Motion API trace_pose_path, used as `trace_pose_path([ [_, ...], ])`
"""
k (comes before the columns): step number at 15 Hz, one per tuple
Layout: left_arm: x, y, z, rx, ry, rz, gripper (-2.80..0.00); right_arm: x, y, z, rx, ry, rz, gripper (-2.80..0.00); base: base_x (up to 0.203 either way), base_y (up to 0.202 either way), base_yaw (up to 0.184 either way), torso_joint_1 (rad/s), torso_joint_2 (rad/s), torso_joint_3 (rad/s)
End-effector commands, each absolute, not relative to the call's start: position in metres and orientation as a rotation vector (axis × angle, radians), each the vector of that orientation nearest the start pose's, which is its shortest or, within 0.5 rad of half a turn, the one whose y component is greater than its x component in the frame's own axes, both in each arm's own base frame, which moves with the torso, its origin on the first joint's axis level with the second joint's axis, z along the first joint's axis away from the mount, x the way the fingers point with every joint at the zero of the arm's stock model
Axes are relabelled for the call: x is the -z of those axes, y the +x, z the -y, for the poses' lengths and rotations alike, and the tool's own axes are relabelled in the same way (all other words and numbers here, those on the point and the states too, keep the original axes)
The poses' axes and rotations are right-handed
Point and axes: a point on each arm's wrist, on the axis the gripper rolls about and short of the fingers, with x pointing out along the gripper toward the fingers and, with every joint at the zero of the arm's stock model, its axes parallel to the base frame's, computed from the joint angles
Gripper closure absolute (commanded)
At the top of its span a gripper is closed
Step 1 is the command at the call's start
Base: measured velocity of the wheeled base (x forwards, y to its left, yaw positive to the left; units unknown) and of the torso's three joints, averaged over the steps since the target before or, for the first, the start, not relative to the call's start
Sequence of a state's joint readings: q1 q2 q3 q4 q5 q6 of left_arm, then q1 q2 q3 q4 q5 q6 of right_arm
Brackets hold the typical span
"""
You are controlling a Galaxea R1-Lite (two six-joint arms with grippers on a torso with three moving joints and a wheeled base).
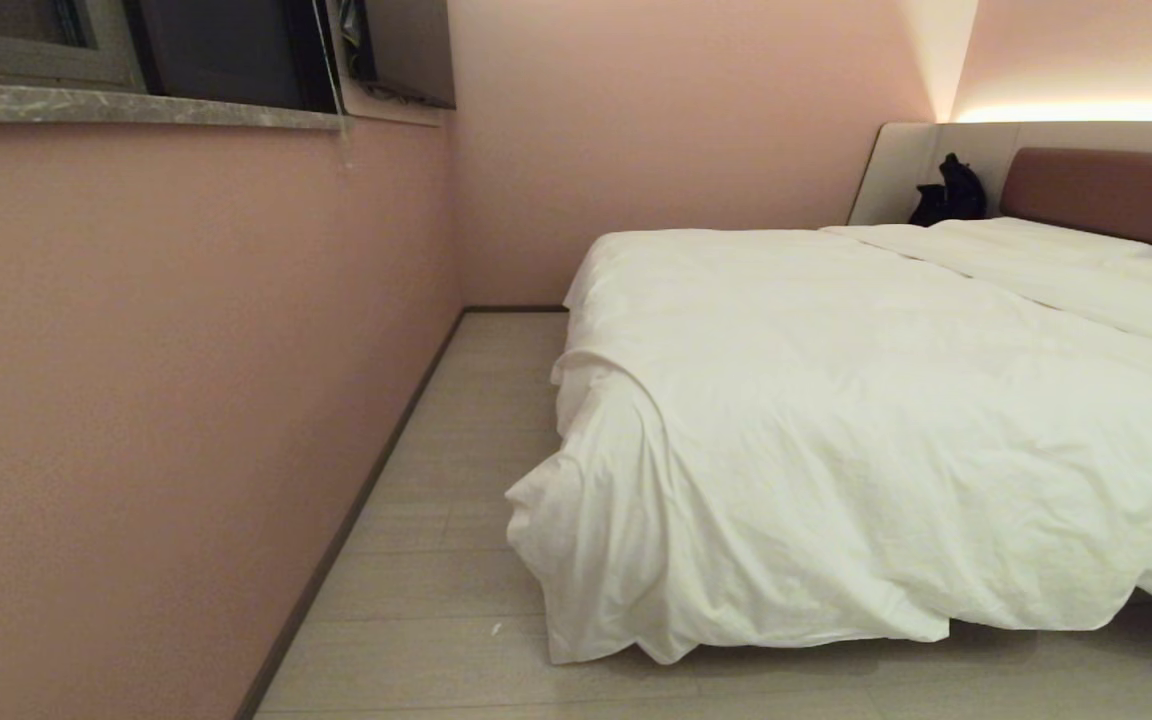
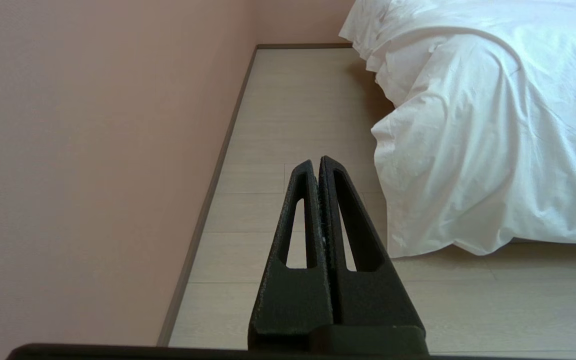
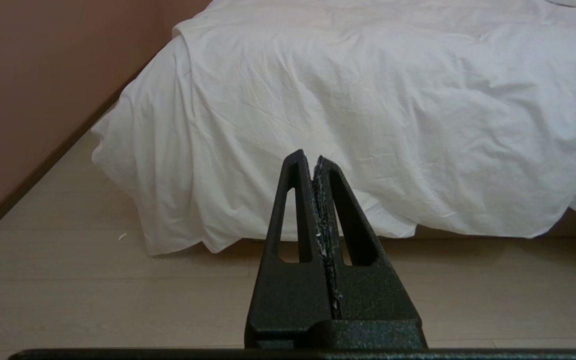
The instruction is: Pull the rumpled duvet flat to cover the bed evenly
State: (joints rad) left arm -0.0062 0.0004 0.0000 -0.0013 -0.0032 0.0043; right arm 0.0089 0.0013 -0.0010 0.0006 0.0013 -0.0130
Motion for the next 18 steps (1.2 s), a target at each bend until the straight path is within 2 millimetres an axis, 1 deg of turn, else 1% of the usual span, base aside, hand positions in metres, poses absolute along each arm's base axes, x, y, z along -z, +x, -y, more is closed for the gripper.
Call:
trace_pose_path([
  [1, -0.0756, -0.0228, -0.0001, 0.009, 0.005, 0.002, 0.00, -0.0759, -0.0228, 0.0002, -0.011, -0.014, 0.000, 0.00, 0.000, 0.000, 0.000, 0.000, 0.00, 0.000],
  [18, -0.0756, -0.0228, -0.0001, 0.009, 0.005, 0.002, 0.00, -0.0755, -0.0227, 0.0002, -0.010, -0.012, -0.002, 0.00, 0.000, 0.000, 0.000, 0.000, 0.00, 0.000],
])
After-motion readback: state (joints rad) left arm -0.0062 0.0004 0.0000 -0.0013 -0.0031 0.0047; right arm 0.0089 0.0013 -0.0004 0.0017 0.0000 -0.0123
